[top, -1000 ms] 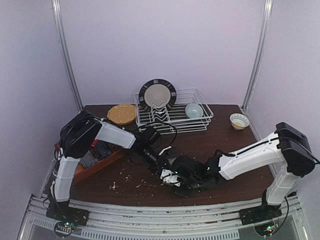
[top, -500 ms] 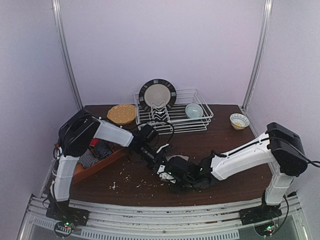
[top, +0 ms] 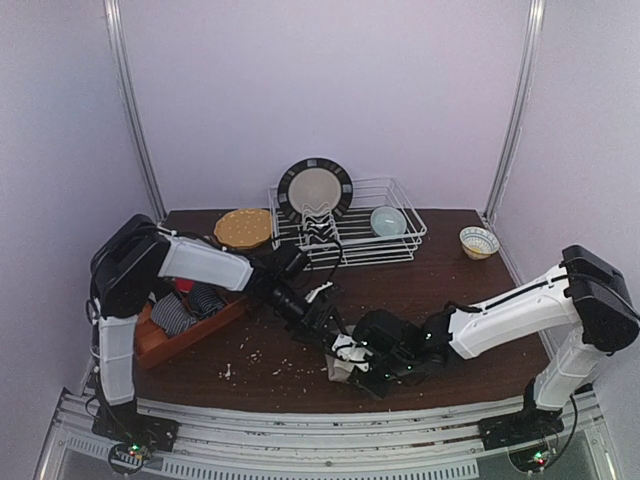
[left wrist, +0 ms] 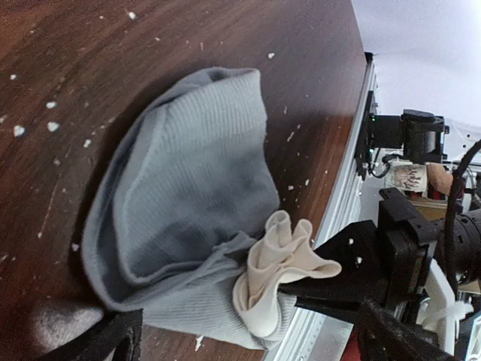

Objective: Roll the underwear
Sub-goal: Roll the underwear at the center of the board.

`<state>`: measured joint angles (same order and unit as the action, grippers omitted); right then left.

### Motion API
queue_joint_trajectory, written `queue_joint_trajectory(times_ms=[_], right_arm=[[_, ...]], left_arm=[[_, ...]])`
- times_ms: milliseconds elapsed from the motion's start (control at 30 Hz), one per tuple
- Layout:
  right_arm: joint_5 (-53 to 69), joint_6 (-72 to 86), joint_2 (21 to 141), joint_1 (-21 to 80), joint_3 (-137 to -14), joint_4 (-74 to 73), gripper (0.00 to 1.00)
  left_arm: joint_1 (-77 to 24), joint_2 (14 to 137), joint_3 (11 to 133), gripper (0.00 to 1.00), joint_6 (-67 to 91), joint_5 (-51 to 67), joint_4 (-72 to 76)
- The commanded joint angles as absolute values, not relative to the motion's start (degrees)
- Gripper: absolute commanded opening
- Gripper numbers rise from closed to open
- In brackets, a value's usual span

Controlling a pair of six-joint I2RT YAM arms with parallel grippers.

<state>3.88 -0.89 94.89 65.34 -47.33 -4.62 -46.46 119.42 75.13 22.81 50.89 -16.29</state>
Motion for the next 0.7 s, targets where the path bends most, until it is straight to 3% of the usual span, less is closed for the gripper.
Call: queue_joint_trajectory(times_ms=[0, 400, 667], right_arm=[[14.5, 4.5, 94.0, 62.6, -44.0, -12.0, 0.0], [34.8, 9.5, 92.7, 53.1, -43.2, -10.7, 0.0], [47.3, 15.2, 96.7, 49.0, -43.5, -8.3, 0.0]], left_arm=[[-46.9, 113.2, 73.1, 0.98, 24.6, 44.4, -16.0], [-48.0, 93.1, 54.7, 0.98, 20.0, 19.8, -2.8], [-55.1, 81.3, 34.5, 0.98, 2.6, 18.3, 25.9]])
